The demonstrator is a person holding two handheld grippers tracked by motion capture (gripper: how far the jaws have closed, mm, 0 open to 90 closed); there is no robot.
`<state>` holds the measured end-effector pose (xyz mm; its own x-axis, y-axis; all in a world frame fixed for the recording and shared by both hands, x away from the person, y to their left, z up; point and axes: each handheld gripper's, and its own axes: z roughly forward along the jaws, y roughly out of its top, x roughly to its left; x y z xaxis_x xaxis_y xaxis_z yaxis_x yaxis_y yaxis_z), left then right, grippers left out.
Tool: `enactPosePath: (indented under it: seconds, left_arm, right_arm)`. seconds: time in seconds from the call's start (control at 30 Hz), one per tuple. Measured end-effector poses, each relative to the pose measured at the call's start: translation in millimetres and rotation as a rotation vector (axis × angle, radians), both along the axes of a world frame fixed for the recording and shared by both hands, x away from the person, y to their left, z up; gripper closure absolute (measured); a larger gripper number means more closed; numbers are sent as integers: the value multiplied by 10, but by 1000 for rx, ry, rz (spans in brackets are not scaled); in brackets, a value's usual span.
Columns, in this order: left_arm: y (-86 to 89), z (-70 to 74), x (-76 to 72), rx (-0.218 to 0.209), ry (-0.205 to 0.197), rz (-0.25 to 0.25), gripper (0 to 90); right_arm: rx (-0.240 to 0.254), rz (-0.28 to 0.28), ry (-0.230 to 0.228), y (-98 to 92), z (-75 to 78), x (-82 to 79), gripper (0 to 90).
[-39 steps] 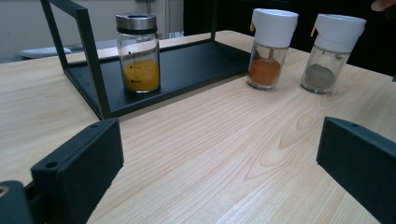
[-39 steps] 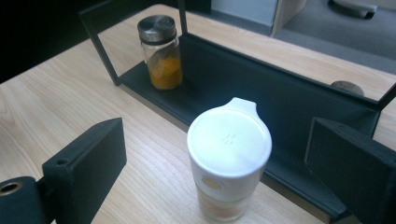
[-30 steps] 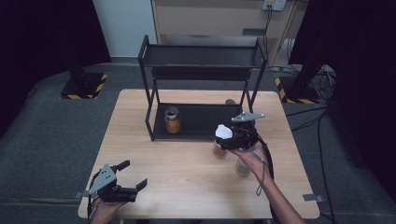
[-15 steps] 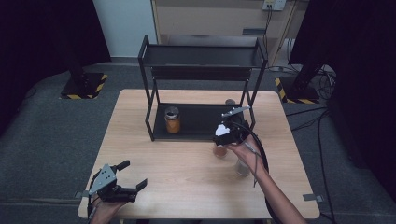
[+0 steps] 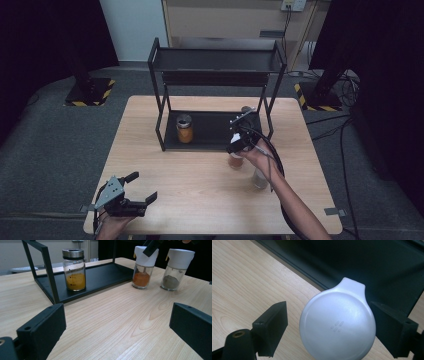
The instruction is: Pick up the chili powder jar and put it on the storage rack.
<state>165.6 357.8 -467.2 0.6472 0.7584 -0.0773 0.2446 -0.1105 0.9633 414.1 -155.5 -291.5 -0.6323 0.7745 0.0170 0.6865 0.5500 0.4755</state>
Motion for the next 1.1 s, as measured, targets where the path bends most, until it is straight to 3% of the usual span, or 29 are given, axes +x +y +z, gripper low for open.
enactPosePath:
  seconds: [0.2, 0.37, 0.47, 1.1]
  left_arm:
    - [5, -5, 0, -4, -1, 0, 0]
    - [7, -6, 0, -5, -2, 0, 0]
    - [9, -9, 0, -7, -2, 1, 0]
    - [17, -15, 3, -12, 0, 3, 0]
  right_arm:
    - [-53, -2, 23, 123, 21, 78, 213]
    - [-64, -15, 55, 149, 24, 172, 264]
    - [-83, -10, 50, 171, 15, 171, 304]
    - [-49, 7, 44, 87, 12, 156, 316]
